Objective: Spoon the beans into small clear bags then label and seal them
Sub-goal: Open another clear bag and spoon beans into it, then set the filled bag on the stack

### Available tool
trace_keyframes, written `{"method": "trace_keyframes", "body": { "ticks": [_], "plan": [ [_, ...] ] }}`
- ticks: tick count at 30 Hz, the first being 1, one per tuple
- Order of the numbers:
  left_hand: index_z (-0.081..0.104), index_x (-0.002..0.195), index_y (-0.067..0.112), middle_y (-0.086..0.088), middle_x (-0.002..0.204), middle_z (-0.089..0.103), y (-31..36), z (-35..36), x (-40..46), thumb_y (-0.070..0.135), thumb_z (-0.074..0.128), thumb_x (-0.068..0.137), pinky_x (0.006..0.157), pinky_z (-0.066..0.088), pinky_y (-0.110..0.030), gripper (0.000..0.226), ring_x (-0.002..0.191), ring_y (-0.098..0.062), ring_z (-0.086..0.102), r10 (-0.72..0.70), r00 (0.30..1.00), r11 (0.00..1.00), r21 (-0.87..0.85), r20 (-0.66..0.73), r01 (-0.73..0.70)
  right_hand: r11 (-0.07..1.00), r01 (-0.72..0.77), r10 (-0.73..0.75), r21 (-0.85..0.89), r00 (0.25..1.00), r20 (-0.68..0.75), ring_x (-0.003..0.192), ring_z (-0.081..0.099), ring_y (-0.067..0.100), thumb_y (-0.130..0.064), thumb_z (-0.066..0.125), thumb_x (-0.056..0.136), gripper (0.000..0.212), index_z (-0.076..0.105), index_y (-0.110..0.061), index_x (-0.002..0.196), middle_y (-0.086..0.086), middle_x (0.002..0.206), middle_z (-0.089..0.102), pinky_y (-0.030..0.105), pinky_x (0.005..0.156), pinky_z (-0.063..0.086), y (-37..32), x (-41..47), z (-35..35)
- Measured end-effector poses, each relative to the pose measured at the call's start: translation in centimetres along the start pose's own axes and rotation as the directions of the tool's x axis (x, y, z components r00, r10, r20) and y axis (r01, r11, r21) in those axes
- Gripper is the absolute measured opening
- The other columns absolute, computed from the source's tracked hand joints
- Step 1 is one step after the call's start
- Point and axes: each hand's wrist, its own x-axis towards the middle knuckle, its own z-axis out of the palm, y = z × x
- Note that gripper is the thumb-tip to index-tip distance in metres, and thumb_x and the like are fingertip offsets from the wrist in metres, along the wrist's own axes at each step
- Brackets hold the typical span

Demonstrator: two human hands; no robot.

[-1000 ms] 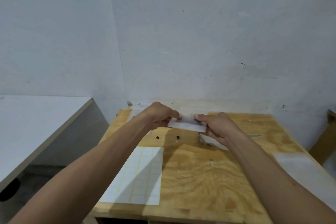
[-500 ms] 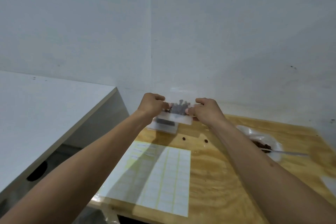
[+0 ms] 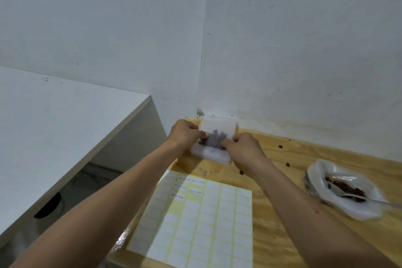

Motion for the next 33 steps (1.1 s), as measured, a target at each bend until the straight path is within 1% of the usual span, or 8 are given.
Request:
{"method": "trace_keyframes", "body": {
  "ticks": [3, 5, 8, 10, 13, 17, 26, 33],
  "plan": [
    [0.078, 0.088, -0.002, -0.02, 0.09, 0.074, 0.1, 0.1, -0.2, 0.025, 0.086, 0.075, 0.077, 0.053, -0.042, 0.031, 0.088, -0.034, 0.069, 0.002, 1.0, 1.0, 0.014, -0.027, -0.002, 1.0, 0.004, -0.004, -0.01, 1.0, 0.006, 0.06, 0.055, 0.022, -0.037, 0.061, 0.093, 0.032, 0.06, -0.011, 0.074, 0.002, 0.068, 0.057, 0.03, 0.054, 0.039, 0.1, 0.2, 0.2],
    [0.079, 0.088, 0.001, -0.014, 0.088, 0.073, 0.3, 0.2, -0.4, 0.026, 0.085, 0.079, 0.079, 0.053, -0.042, 0.027, 0.089, -0.03, 0.068, 0.008, 1.0, 1.0, 0.026, -0.029, -0.007, 0.999, 0.013, -0.012, -0.029, 1.0, 0.02, 0.063, 0.056, 0.022, -0.038, 0.061, 0.093, 0.03, 0.062, -0.012, 0.078, 0.002, 0.072, 0.059, 0.031, 0.056, 0.04, 0.1, -0.1, 0.0],
    [0.072, 0.12, 0.004, -0.007, 0.123, 0.069, 0.8, 0.2, -1.0, 0.031, 0.082, 0.085, 0.1, 0.051, -0.04, 0.045, 0.116, -0.028, 0.063, 0.01, 0.999, 0.998, 0.061, -0.031, -0.008, 0.999, 0.034, -0.034, -0.006, 0.998, 0.056, 0.074, 0.062, 0.021, -0.038, 0.06, 0.095, 0.03, 0.068, -0.009, 0.102, 0.002, 0.087, 0.065, 0.035, 0.064, 0.049, 0.2, -0.7, -1.0],
    [0.059, 0.138, 0.003, -0.011, 0.14, 0.061, 1.6, 0.2, -1.9, 0.032, 0.079, 0.089, 0.108, 0.046, -0.041, 0.061, 0.128, -0.031, 0.057, 0.026, 0.999, 0.995, 0.1, -0.045, -0.021, 0.997, 0.069, -0.067, -0.033, 0.996, 0.053, 0.097, 0.064, 0.023, -0.037, 0.059, 0.098, 0.04, 0.063, -0.009, 0.126, 0.005, 0.111, 0.068, 0.036, 0.079, 0.05, 0.4, -1.3, -2.4],
    [0.055, 0.142, 0.006, -0.013, 0.142, 0.06, 3.0, 0.5, -3.2, 0.033, 0.076, 0.091, 0.108, 0.046, -0.041, 0.062, 0.128, -0.031, 0.057, 0.095, 0.991, 0.979, 0.188, -0.094, -0.076, 0.986, 0.135, -0.135, -0.101, 0.991, 0.015, 0.129, 0.055, 0.023, -0.037, 0.058, 0.101, 0.055, 0.05, -0.008, 0.148, 0.007, 0.142, 0.059, 0.032, 0.097, 0.044, 1.1, -2.5, -5.4],
    [0.056, 0.141, 0.009, -0.011, 0.142, 0.059, 5.8, 2.5, -5.7, 0.034, 0.071, 0.092, 0.099, 0.045, -0.036, 0.057, 0.13, -0.029, 0.055, 0.265, 0.958, 0.917, 0.335, -0.113, -0.215, 0.965, 0.186, -0.207, -0.187, 0.974, -0.096, 0.131, 0.054, 0.022, -0.038, 0.058, 0.101, 0.05, 0.056, -0.011, 0.143, 0.006, 0.14, 0.06, 0.032, 0.103, 0.042, 2.8, -3.7, -10.1],
    [0.058, 0.139, 0.012, -0.01, 0.131, 0.064, 13.9, 13.3, -13.3, 0.037, 0.07, 0.093, 0.098, 0.05, -0.036, 0.053, 0.108, -0.024, 0.064, 0.474, 0.86, 0.828, 0.238, 0.188, -0.508, 0.933, 0.012, -0.12, -0.359, 0.952, -0.28, 0.125, 0.056, 0.024, -0.043, 0.057, 0.099, 0.048, 0.06, -0.015, 0.137, 0.007, 0.136, 0.06, 0.037, 0.101, 0.047, 11.6, -9.5, -22.4],
    [0.057, 0.14, 0.012, -0.008, 0.131, 0.065, 17.9, 24.4, -19.6, 0.038, 0.073, 0.092, 0.091, 0.046, -0.028, 0.056, 0.119, -0.021, 0.06, 0.551, 0.702, 0.744, 0.116, 0.451, -0.658, 0.92, -0.231, 0.096, -0.317, 0.915, -0.391, 0.126, 0.058, 0.027, -0.045, 0.06, 0.099, 0.05, 0.062, -0.012, 0.136, 0.009, 0.136, 0.065, 0.036, 0.1, 0.046, 20.9, -16.4, -29.6]
  ]
}}
